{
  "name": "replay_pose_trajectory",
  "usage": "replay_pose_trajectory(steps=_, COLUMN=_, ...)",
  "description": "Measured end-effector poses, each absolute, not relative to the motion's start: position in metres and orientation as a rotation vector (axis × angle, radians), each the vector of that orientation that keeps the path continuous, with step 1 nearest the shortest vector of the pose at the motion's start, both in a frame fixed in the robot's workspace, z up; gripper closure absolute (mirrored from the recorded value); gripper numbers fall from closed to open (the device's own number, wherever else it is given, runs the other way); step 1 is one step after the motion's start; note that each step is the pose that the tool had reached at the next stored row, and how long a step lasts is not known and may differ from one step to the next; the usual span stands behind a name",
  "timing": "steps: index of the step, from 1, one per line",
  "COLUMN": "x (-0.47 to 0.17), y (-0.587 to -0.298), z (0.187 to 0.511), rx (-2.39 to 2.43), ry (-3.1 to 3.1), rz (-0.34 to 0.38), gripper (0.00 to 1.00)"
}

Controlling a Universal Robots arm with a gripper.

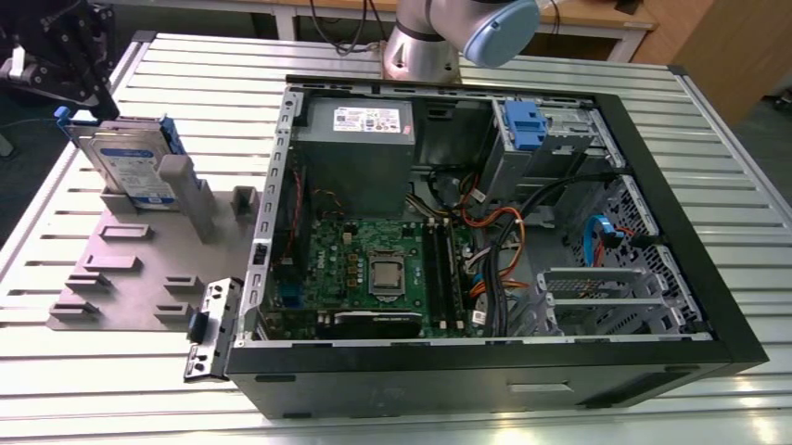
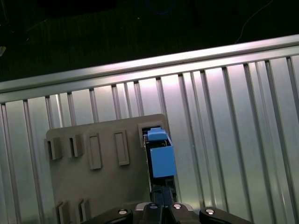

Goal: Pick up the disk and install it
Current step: 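Pick up the disk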

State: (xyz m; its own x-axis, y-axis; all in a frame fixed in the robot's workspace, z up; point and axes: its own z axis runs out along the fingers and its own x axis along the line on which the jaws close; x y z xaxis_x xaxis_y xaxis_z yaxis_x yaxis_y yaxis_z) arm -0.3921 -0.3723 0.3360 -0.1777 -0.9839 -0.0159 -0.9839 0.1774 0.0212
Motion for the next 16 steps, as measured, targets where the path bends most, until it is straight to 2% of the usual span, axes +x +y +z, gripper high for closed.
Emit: replay_pose_trajectory(steps=16, x=-0.3905, y=-0.3721, z=0.3355, rx=2.018, ry=-2.406, rz=-0.041, gripper=0.89)
